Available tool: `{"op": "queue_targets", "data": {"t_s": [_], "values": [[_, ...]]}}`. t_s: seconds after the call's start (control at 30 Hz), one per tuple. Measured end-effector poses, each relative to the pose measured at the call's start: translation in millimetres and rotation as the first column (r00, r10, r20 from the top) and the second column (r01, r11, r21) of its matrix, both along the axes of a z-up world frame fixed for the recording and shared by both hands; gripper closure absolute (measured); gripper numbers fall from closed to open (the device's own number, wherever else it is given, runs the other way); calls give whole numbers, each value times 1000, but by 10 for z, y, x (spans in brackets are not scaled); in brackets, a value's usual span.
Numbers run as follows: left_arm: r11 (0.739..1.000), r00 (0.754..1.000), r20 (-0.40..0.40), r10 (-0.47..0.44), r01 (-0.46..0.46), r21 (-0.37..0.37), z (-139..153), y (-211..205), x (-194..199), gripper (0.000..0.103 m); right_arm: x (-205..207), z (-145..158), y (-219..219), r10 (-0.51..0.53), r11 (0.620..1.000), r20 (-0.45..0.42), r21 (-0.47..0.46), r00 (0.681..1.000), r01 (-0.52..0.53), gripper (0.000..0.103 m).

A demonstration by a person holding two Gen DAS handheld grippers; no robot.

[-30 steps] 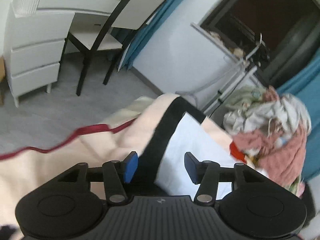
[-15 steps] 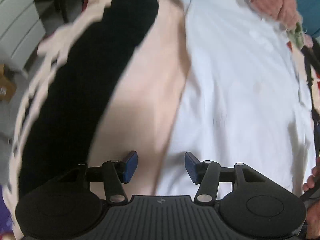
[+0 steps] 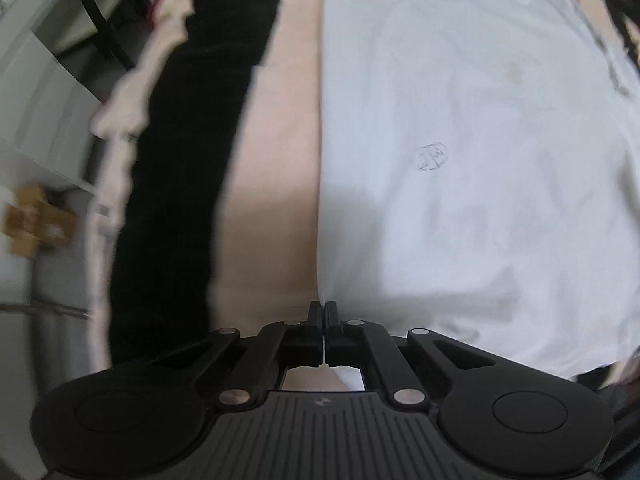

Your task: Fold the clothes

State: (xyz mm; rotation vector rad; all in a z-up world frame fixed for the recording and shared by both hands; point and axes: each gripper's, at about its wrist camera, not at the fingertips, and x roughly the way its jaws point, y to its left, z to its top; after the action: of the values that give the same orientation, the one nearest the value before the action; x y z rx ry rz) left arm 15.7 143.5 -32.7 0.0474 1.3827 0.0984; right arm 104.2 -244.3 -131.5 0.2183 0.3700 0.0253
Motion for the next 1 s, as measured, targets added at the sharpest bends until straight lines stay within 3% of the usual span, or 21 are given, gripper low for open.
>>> {"op": "queue_targets", "data": {"t_s": [0.13, 0.2, 0.37, 0.43, 0.5, 0.63, 0.7, 0.9, 1.0], "values": [[1000, 999, 45, -12, 11, 12, 177, -6, -129, 101, 26, -8, 10, 7, 1000, 3, -2, 1000, -7, 17], [1000, 998, 64, -30, 30, 5, 214, 2, -168, 94, 33, -13, 2, 8, 1000, 4, 5, 1000, -8, 17], [997, 981, 182, -68, 71, -10, 408, -314, -68, 56, 19, 26, 6, 8, 1000, 25, -2, 1000, -8, 17], [995, 967, 236, -94, 99, -11, 476, -442, -43, 51, 7, 47, 33, 11, 1000, 37, -13, 999, -10, 17], [993, 946, 309, -99, 116, -36, 566, -600, 7, 38, -4, 67, 62, 17, 999, 49, -32, 999, -15, 17], [984, 873, 468, -136, 175, -42, 742, -1047, 145, 32, -26, 104, 81, 24, 998, 65, -51, 998, -21, 17], [976, 824, 539, -174, 216, -15, 793, -1230, 222, 25, -37, 125, 78, 23, 998, 74, -59, 997, -19, 17], [959, 679, 702, -213, 283, 18, 921, -1717, 339, 20, -64, 190, 52, 14, 997, 115, -82, 993, -5, 17], [960, 647, 748, -150, 276, -46, 703, -1730, 514, 16, -77, 216, 34, 11, 996, 133, -91, 991, 2, 17]]}}
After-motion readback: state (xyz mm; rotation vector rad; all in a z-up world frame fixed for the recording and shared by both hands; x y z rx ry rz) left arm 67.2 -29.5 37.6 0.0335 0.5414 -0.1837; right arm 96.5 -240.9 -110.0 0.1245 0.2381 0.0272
